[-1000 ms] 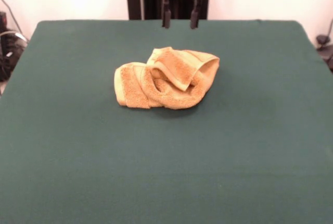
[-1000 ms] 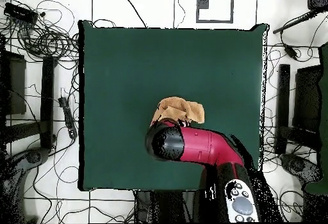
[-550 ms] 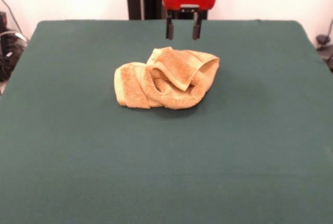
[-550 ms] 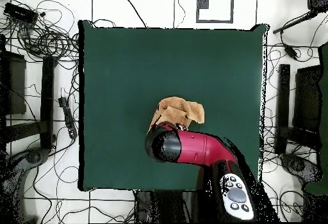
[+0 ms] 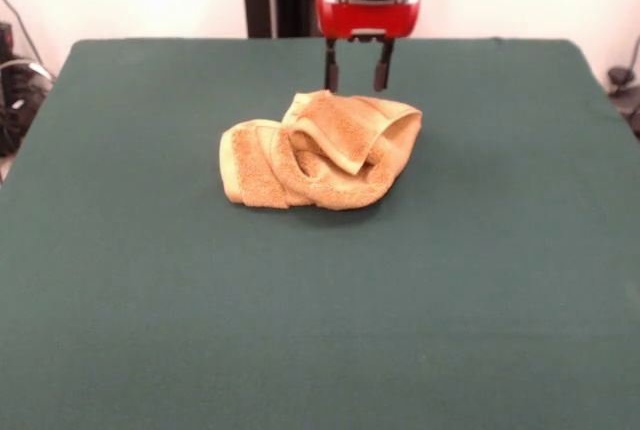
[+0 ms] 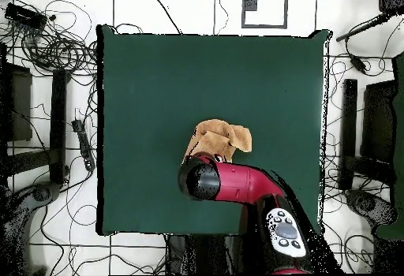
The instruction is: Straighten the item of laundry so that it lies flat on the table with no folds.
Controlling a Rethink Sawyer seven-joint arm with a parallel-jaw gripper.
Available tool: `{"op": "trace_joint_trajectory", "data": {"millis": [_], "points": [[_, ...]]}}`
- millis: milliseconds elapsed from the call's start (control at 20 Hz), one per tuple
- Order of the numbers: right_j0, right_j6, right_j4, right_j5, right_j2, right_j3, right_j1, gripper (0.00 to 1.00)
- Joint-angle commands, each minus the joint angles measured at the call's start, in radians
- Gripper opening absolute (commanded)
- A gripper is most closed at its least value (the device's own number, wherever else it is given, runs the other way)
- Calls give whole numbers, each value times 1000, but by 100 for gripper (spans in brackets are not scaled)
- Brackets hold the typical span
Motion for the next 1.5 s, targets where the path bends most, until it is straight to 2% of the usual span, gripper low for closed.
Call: {"op": "trace_joint_trajectory", "data": {"millis": [50,500,1500], "points": [[28,133,-34,-69,66,53,33,100],[25,127,-36,-73,67,51,40,100],[12,149,-51,-157,70,58,126,100]]}}
